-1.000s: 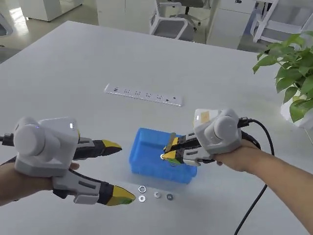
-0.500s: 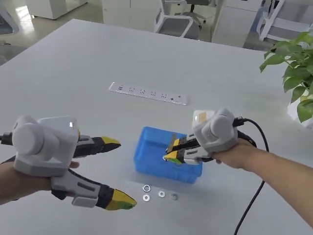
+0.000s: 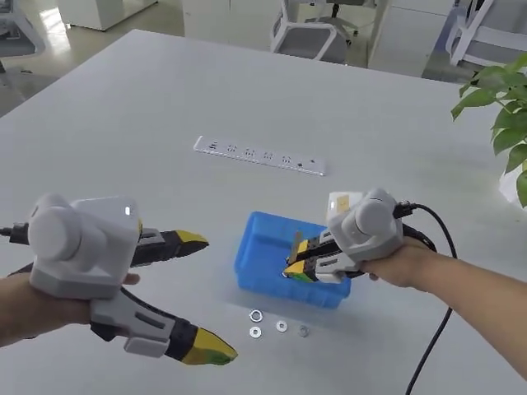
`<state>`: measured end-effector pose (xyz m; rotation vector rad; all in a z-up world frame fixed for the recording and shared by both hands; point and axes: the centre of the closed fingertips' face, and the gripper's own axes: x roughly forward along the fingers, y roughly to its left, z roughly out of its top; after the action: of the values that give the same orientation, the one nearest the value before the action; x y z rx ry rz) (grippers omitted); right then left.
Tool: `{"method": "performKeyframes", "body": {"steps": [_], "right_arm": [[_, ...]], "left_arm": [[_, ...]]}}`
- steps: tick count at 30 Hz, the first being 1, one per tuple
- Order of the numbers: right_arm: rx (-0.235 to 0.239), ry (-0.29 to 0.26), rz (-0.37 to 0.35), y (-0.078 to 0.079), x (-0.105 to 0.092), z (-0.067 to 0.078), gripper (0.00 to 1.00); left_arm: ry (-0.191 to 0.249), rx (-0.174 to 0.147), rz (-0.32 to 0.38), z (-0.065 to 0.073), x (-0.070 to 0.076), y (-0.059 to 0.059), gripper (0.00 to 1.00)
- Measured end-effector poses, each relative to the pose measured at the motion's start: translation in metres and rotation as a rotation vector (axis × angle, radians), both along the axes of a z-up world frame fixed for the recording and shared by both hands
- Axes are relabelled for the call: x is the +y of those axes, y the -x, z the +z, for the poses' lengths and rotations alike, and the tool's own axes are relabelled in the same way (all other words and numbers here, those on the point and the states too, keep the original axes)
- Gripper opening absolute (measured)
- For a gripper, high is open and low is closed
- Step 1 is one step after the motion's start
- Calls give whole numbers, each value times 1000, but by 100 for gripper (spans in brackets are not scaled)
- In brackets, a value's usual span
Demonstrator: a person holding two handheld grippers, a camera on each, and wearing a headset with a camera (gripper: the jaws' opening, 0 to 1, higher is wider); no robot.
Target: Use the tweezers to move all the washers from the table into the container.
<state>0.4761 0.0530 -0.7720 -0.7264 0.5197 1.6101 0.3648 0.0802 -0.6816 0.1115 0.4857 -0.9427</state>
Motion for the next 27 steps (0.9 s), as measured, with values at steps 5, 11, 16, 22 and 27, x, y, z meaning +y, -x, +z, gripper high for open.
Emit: {"method": "performKeyframes", "body": {"steps": [5, 11, 16, 22, 27], "right_arm": [[8, -3, 0, 0, 0, 0, 9], [9, -6, -1, -1, 0, 0, 9], [9, -8, 2, -1, 0, 0, 9], [5, -8, 9, -1, 2, -1, 9], [7, -9, 10, -1, 3, 0, 9]], "left_arm": [[3, 2, 1, 0, -2, -2, 99], [-1, -3, 0, 1, -4, -11, 98], [6, -10, -5, 5, -8, -22, 98], [6, -32, -38, 9, -15, -36, 89], [3, -45, -73, 11, -24, -48, 76]]}}
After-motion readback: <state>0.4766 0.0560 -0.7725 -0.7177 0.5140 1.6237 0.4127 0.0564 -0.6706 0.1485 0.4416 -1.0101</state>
